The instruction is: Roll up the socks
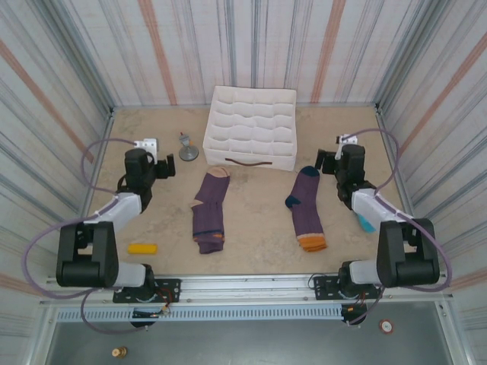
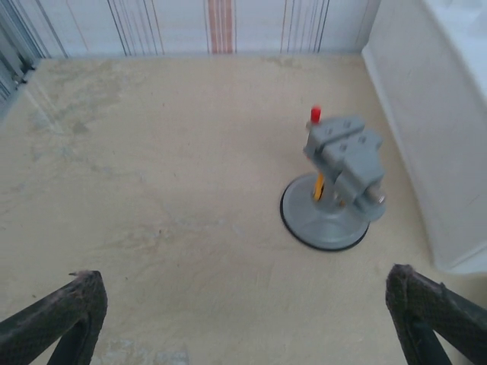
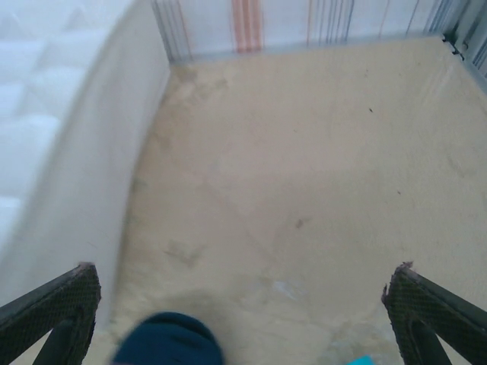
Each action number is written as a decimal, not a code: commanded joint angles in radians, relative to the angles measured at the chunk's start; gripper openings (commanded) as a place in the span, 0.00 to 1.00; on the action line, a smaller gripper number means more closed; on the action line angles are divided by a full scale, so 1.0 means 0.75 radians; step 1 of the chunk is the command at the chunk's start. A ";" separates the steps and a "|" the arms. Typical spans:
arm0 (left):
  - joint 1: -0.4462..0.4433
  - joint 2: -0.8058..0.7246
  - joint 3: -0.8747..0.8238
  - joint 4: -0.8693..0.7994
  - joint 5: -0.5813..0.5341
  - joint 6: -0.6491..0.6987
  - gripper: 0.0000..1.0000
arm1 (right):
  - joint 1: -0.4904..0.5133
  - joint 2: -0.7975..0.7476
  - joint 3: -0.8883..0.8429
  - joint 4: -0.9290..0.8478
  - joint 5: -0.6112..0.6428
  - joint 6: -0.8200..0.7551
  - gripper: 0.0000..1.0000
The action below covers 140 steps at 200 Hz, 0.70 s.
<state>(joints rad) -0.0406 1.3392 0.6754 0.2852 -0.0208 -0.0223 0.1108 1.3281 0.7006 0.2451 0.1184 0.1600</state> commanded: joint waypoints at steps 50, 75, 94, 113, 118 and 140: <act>-0.120 -0.346 0.219 -1.011 0.178 -0.466 0.98 | 0.386 -0.106 0.277 -0.859 -0.093 0.403 0.99; -0.216 -0.462 0.192 -1.177 0.250 -0.565 0.99 | 0.511 -0.069 0.293 -0.891 -0.290 0.406 0.99; -0.256 -0.527 0.129 -1.229 0.346 -0.671 0.99 | 0.583 -0.007 0.298 -0.861 -0.408 0.384 0.99; -0.299 -0.585 0.029 -1.231 0.455 -0.782 0.97 | 0.644 0.075 0.323 -0.851 -0.451 0.349 0.99; -0.315 -0.600 0.004 -1.233 0.465 -0.807 0.96 | 0.658 0.095 0.327 -0.845 -0.459 0.344 0.99; -0.408 -0.658 -0.097 -1.235 0.473 -0.949 0.94 | 0.720 0.179 0.354 -0.833 -0.445 0.313 0.99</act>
<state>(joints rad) -0.2886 0.8852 0.6708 -0.5777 0.2646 -0.5747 0.6109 1.4090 0.9241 -0.3508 -0.1753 0.4149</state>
